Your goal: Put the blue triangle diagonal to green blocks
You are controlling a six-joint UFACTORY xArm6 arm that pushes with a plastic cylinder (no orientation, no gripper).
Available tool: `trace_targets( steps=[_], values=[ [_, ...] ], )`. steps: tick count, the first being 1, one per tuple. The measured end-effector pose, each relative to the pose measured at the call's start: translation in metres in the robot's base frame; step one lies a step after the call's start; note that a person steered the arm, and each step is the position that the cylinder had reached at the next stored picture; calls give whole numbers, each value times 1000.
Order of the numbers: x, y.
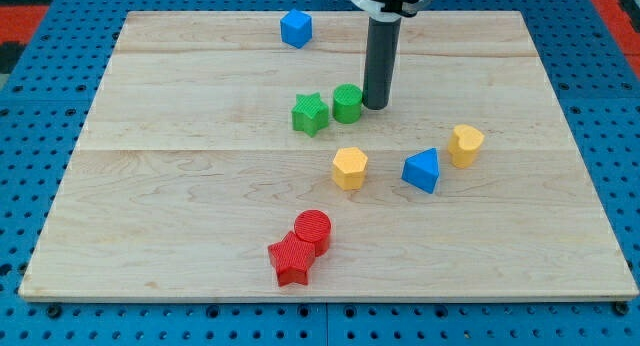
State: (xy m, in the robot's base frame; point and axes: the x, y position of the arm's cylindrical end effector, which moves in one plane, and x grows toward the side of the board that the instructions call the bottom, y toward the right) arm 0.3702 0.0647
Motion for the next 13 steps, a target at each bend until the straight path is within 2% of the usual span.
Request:
trace_targets(
  steps=[1,2,3,4,6,7,8,9,10,11,13],
  values=[
    [-12,14],
    [5,-1],
    [24,-44],
    [1,7],
    [-14,24],
    [-18,94],
    [-4,174],
    [89,187],
    [175,146],
    [175,69],
    [131,41]
  ],
)
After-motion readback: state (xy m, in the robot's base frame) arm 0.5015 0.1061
